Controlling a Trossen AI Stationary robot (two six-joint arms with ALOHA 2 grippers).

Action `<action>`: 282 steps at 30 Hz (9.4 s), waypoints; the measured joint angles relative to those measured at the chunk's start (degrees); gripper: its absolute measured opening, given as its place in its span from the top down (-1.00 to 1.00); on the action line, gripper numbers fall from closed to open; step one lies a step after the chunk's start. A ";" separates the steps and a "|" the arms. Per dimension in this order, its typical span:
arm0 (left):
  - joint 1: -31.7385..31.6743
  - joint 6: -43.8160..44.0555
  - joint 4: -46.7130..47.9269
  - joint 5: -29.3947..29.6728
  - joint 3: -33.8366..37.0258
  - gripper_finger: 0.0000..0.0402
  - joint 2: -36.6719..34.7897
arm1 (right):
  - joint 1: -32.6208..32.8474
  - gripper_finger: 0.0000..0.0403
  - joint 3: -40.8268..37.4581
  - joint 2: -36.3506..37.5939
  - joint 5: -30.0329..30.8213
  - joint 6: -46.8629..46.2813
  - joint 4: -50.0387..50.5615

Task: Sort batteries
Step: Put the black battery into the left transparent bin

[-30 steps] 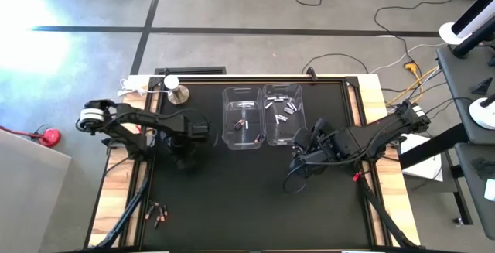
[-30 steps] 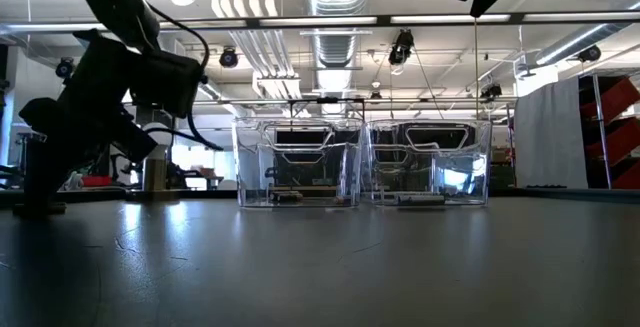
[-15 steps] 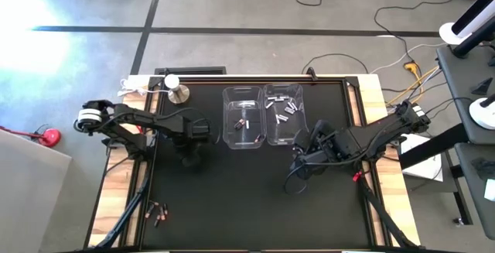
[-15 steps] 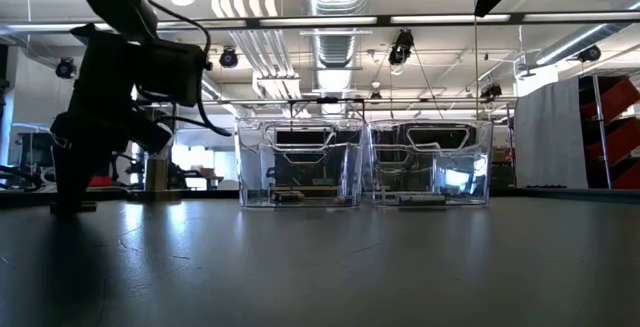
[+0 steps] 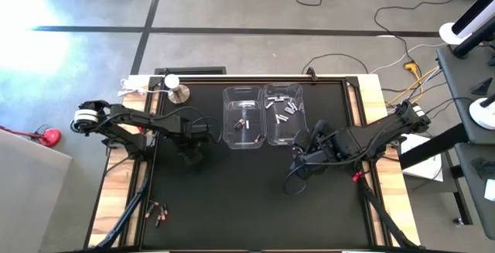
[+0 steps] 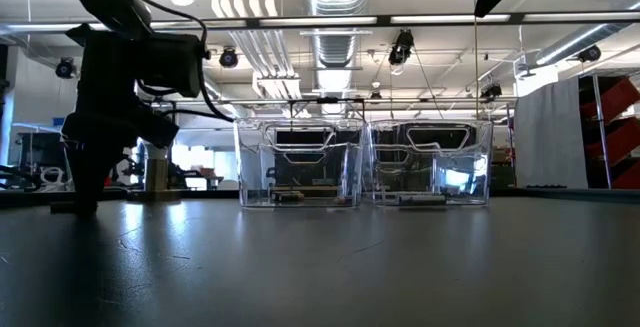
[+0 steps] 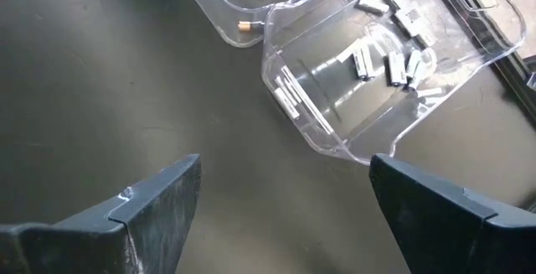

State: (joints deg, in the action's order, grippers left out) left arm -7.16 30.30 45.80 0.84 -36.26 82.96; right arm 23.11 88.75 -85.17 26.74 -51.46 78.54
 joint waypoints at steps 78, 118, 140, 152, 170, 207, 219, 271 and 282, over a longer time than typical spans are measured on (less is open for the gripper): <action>-9.40 16.37 15.13 12.13 -64.44 0.88 41.41 | 8.94 -0.68 29.18 -1.31 -3.56 8.00 9.13; -0.37 3.05 19.03 19.35 -67.98 0.53 30.26 | 9.01 -0.68 24.89 -0.21 -3.58 1.40 8.61; 40.49 39.14 30.59 19.97 -39.56 0.53 -4.32 | 1.09 -0.68 2.20 -0.24 11.36 15.52 -25.47; 52.66 52.68 24.48 2.54 -28.72 0.27 0.08 | -3.77 -0.68 -7.06 -3.78 4.89 -7.60 -30.86; 63.54 50.19 13.91 -3.33 -23.51 0.06 3.91 | 1.16 -0.68 2.42 -29.71 -11.61 -4.29 -29.79; 66.89 51.10 -0.13 -6.20 -14.03 -0.46 10.73 | 4.79 -0.68 8.79 -31.91 -16.43 -15.50 -25.80; 67.75 49.18 0.81 -6.98 -16.62 -0.36 13.22 | 5.14 -0.68 8.79 -31.93 -18.23 -17.09 -25.82; 63.42 47.82 10.96 11.80 -23.03 -0.06 2.72 | 2.75 -0.68 21.16 -19.03 -4.23 -3.56 -25.91; 36.73 8.10 10.08 27.82 -33.14 -0.06 -1.89 | 2.73 -0.68 28.70 -19.10 -3.15 8.09 -13.93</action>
State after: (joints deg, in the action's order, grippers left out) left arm 29.57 38.40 55.88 28.66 -69.40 81.07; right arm 25.85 117.45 -104.27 23.60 -43.37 64.62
